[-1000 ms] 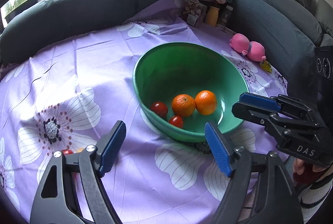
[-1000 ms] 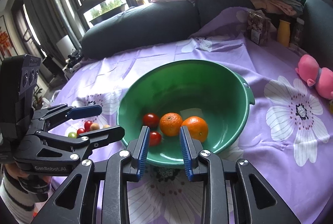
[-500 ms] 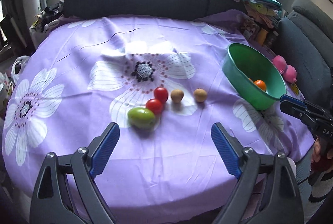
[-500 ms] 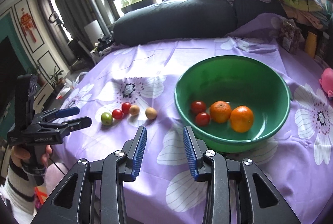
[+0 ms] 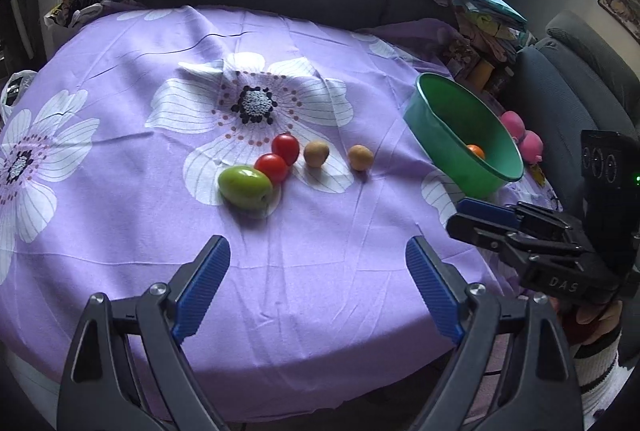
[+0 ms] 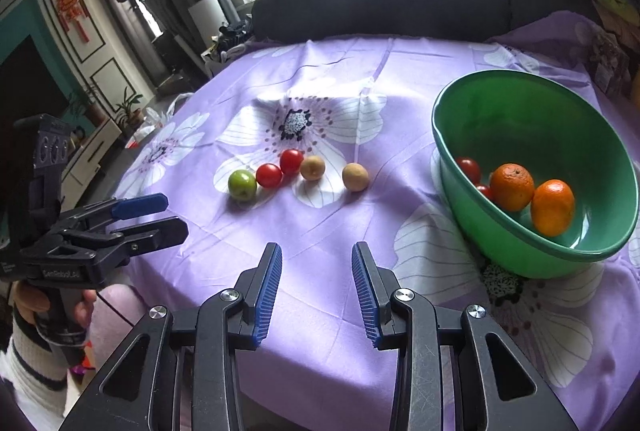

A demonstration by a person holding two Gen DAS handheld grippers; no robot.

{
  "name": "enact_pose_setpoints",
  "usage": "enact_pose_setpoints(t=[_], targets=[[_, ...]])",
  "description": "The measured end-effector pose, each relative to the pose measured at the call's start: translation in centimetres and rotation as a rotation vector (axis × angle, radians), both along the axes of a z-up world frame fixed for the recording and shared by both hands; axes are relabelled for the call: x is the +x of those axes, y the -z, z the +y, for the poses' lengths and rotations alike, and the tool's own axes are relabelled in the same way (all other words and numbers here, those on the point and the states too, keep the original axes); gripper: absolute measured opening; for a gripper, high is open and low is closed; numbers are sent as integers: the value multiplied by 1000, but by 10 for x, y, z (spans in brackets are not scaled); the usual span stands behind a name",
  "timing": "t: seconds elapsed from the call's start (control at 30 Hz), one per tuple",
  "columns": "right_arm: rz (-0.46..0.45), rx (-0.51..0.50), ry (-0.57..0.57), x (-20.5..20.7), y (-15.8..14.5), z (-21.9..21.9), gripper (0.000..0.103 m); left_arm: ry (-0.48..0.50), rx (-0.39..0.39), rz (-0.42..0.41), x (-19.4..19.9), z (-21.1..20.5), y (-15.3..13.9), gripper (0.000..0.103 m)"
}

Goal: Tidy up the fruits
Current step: 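Withdraw both tools from the bowl toward the remaining fruit, then grasp a brown kiwi with the right tool while the left tool grasps another kiwi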

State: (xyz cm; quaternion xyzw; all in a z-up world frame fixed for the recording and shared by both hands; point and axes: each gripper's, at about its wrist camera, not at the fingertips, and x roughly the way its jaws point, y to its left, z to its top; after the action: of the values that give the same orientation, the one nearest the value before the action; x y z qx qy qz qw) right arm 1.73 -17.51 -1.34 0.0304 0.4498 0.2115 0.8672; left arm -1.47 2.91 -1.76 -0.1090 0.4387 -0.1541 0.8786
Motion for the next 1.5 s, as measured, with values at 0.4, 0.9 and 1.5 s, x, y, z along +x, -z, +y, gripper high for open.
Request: enact_pose_setpoints(t=[0.4,0.9,1.5], targets=[[8,-94,-1,36,14,13,37,22,-105,3,41,-14,9,76],[79,-228,-60,104,45,41,37,65,-90,26,73,-3,25,65],[30,-167,-63,65,29,16,27,107,-15,70,95,-30,37,59]])
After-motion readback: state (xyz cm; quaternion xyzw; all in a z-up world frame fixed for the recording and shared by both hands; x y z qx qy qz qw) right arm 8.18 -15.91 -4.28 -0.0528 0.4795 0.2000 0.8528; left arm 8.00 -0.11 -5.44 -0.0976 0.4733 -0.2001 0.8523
